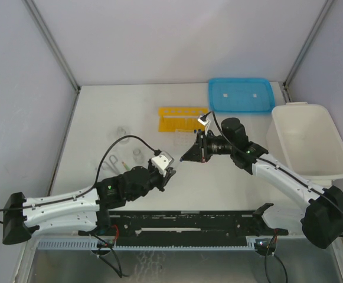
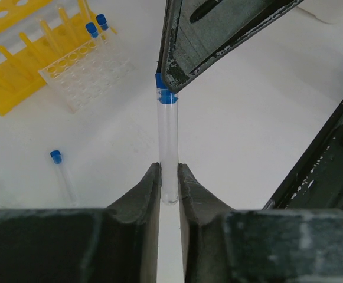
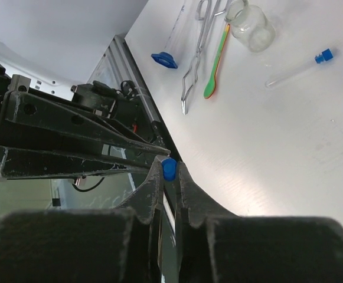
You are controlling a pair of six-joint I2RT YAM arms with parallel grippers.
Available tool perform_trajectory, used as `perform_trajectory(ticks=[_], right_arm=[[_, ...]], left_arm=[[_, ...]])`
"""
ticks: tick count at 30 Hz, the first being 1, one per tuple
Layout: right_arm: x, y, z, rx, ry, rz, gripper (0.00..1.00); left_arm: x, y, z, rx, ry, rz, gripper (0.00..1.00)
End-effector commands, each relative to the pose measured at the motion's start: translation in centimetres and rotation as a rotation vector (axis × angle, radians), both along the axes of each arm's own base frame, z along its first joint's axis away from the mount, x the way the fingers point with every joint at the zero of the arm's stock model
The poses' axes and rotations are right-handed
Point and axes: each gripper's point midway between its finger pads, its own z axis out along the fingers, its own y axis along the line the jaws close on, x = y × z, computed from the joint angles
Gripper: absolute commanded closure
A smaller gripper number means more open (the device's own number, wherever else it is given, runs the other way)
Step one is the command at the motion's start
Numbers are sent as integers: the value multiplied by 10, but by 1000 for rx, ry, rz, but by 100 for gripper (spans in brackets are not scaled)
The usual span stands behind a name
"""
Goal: Organize the chemistry lab equipment
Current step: Pick up the test tube at the center of the board, then insert the test tube into the slot of the test tube rack.
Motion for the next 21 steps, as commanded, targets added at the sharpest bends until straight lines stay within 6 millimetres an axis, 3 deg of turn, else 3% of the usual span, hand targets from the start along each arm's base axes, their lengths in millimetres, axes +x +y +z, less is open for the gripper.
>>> perform_trajectory(ticks=[1, 2, 5, 6, 14, 18, 21], right_arm=[[7, 3, 20, 22, -76, -13, 100], [10, 2, 19, 10, -81, -26, 100], [24, -5, 12, -63, -100, -96, 100], [31, -9, 8, -97, -109, -127, 100], [106, -51, -17, -396, -183, -469, 100], [139, -61, -27, -501, -212, -585, 100], [162, -55, -31, -562, -222, -605, 100]], left_arm=[[6, -2, 8, -24, -25, 31, 71], [8, -1, 6, -14, -23, 47, 62], [12, 0, -5, 33, -13, 70, 3], [13, 0, -9, 50, -9, 73, 0], [41, 8, -54, 141, 144, 142, 1], [64, 29, -68, 149, 225, 241, 25], [78, 44, -70, 132, 266, 310, 46]])
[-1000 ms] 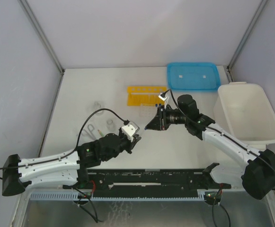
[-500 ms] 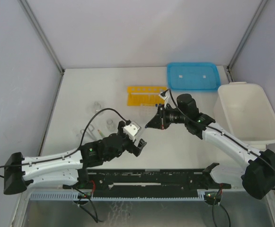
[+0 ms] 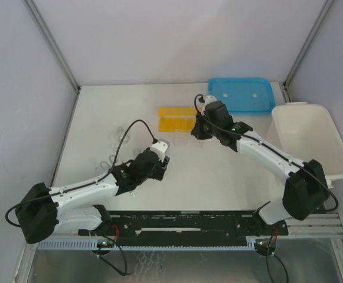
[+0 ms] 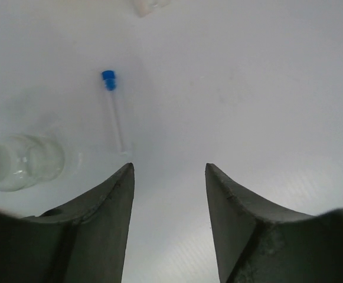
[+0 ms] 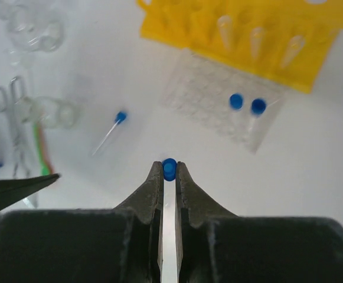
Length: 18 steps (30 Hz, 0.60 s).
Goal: Organize the chemistry lab equipment
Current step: Insert the test tube into the slot of the test tube rack.
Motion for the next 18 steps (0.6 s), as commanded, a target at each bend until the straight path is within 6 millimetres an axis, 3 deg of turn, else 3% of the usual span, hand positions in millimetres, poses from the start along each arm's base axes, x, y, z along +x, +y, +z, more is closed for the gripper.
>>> perform_trajectory(ticks=[1, 8, 18], right_arm=[[43, -8, 5, -144, -83, -106, 100], [72, 9, -17, -295, -105, -154, 100], [76, 9, -37, -416, -104, -202, 100]], left_arm=[[22, 3, 23, -90, 21, 84, 47], [29, 15, 22, -42, 18, 127, 48], [24, 13, 5, -32, 55, 114, 48]])
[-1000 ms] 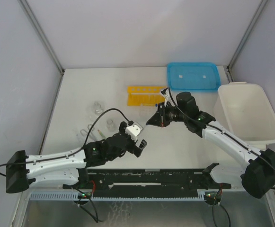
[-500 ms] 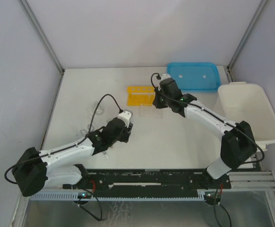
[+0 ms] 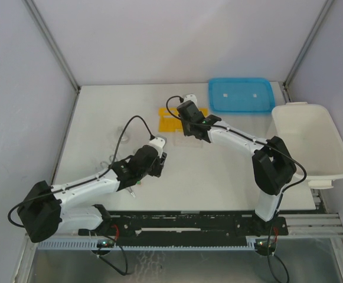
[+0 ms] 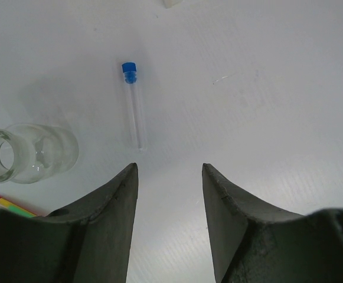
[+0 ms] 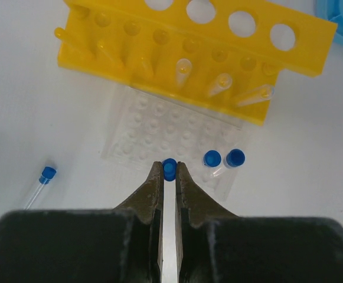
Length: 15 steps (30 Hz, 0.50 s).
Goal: Organize the chemistry lab equipment
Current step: Insert the test tube into the slot of the test tube rack.
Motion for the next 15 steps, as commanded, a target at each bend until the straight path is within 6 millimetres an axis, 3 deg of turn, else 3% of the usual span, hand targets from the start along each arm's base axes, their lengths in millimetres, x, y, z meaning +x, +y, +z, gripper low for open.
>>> perform_trajectory(ticks=[1, 15], right_arm=[[9, -8, 17, -43, -56, -48, 100], [12, -12, 11, -61, -48, -63, 100]], left_arm=[[7, -9, 11, -50, -14, 9, 48], [5, -13, 4, -52, 5, -3, 48]])
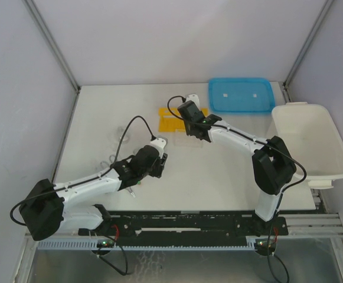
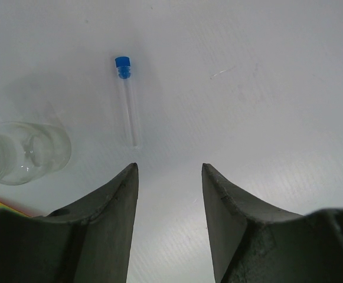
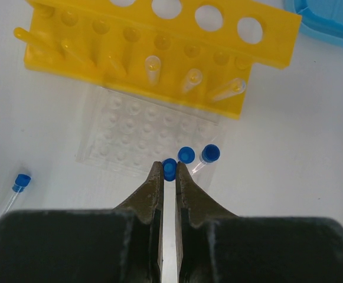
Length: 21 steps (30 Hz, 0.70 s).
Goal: Organize the chemistry lab equipment
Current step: Insert the test tube into the slot of the test tube rack.
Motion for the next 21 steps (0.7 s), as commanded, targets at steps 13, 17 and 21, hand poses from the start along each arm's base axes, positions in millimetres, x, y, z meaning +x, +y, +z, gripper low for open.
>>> perform_trajectory(ticks=[13, 17, 21], right_arm=[[14, 7, -4, 28, -3, 2, 100], [15, 8, -11, 26, 10, 6, 100], [14, 9, -11, 25, 11, 8, 93]], left_arm=[[6, -14, 10, -63, -12, -7, 49], [6, -13, 9, -64, -11, -6, 49], [5, -12, 7, -62, -8, -4, 48]])
